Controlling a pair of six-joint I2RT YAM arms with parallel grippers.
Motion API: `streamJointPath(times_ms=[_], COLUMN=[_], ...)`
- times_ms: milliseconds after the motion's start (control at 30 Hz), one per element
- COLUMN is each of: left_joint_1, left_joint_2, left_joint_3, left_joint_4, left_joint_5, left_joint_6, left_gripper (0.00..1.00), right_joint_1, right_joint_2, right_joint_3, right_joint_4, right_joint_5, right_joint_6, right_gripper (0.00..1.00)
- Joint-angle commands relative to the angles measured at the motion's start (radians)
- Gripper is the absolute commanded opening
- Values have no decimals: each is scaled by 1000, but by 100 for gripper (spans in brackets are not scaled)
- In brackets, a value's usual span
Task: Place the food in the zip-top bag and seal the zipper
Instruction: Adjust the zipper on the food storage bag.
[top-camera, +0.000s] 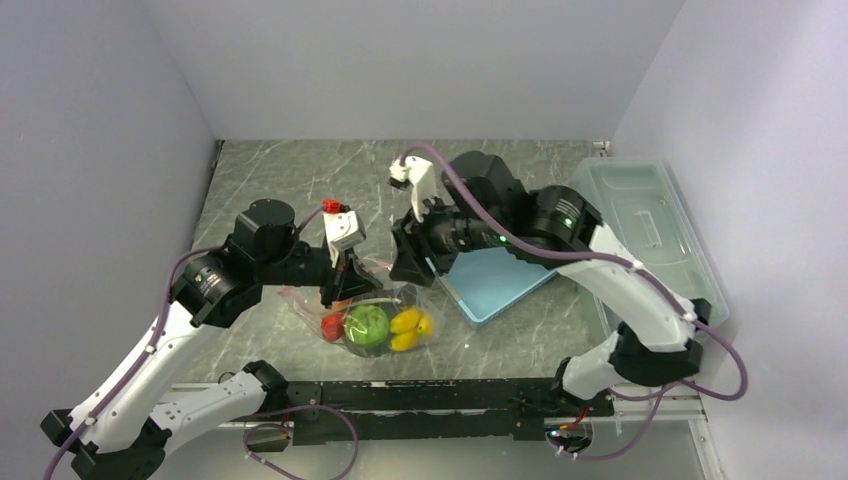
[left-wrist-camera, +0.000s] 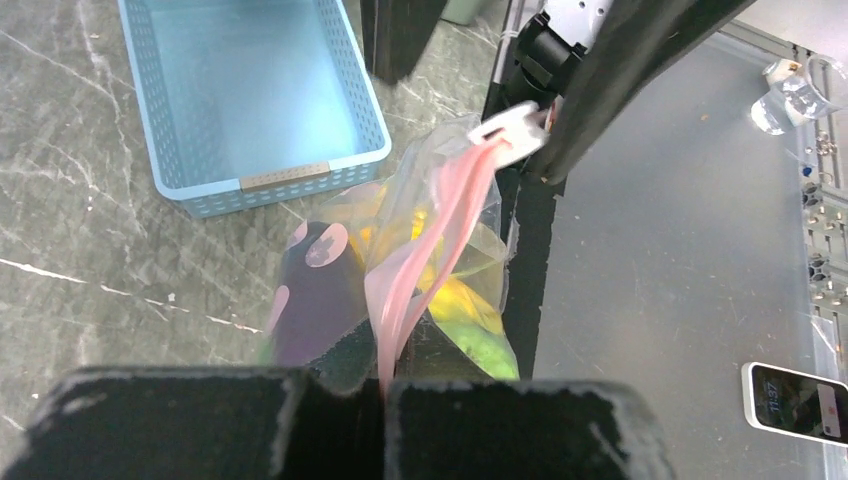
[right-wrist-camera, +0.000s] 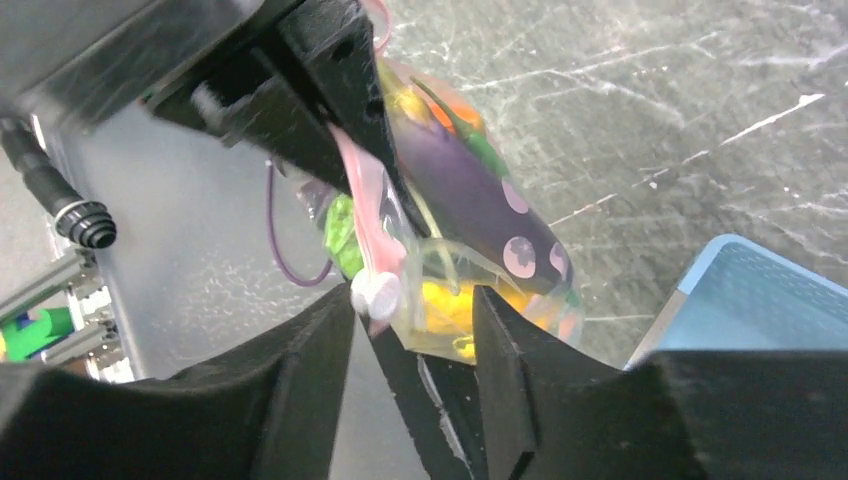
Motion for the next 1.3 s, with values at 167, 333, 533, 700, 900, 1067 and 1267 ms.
streamJointPath(times_ms=[167, 333, 533, 700, 900, 1067, 1267], left_joint_1=[-4, -3, -3, -3, -4, -4, -3], left_joint_2=[-5, 4, 3, 3, 6, -2, -3], left_joint_3=[79, 79, 73, 81, 95, 96, 103], left_joint_4=[55, 95, 133, 144, 139, 141, 135], left_joint_5=[64, 64, 84, 102, 122, 133, 143], left_joint_6=[-33, -118, -170, -190, -195, -197, -195], left_gripper=[0, 0, 0, 0, 0, 0, 0], right_joint_1=[-3, 0, 1, 15, 21, 24, 26], right_joint_2=[-352, -477, -576, -601, -567, -551, -521], right_joint_3=[-382, -589, -796, -879, -881, -868, -846], right_joint_4=[491, 674, 876, 990, 1035, 1056, 1049], right_joint_5=[-50, -83, -111, -100, -105, -105, -133], right_joint_6=[-152, -237, -326, -407, -443, -449, -445], right_gripper=[62, 62, 62, 62, 61, 58, 46])
